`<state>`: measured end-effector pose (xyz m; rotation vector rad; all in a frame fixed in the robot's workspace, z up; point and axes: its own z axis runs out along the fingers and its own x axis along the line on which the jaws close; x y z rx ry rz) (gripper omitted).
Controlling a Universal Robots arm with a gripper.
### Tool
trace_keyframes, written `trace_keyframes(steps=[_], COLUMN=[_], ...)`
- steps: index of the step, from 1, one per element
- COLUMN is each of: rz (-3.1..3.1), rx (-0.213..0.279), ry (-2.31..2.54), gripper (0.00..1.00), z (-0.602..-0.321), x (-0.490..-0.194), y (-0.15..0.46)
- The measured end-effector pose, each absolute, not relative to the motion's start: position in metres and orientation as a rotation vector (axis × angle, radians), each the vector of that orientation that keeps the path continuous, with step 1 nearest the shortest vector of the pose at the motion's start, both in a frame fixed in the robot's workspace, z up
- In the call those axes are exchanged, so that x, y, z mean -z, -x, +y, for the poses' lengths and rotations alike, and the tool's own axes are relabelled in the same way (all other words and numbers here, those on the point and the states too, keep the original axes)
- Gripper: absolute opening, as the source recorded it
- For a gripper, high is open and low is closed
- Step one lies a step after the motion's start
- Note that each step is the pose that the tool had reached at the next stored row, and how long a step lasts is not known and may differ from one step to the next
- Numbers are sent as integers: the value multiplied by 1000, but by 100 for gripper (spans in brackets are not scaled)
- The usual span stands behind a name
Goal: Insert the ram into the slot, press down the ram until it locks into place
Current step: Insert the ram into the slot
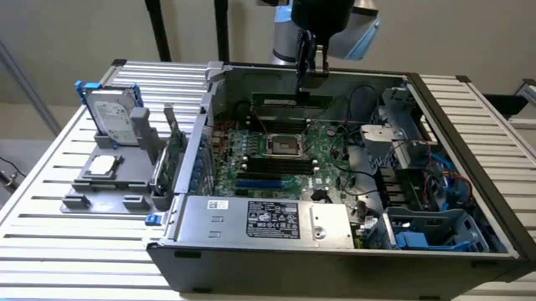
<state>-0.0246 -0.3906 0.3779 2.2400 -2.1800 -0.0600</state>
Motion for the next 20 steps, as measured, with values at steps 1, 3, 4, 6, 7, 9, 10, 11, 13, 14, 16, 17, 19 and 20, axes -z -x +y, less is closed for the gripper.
trace_keyframes(steps=[1,3,4,6,7,9,10,11,13,14,16,17,19,20], rz=[-2180,-2180,-2180,-2180,-2180,-2180,-2180,-2180,-2180,-2180,-2180,-2180,-2180,-2180], rx=[60,60,60,60,60,60,60,60,60,60,60,60,60,60], ry=[-2240,-2240,-2240,-2240,-2240,-2240,-2240,-2240,-2240,-2240,-2240,-2240,-2240,-2240], gripper=[13,13,13,13,13,13,13,13,13,13,13,13,13,13], z=[-391,-391,-391,-391,-391,-391,-391,-391,-391,-391,-391,-391,-391,-391], x=[-378,-378,-378,-378,-378,-378,-378,-378,-378,-377,-373,-371,-368,-366], y=[25,25,25,25,25,25,25,25,25,25,25,25,25,25])
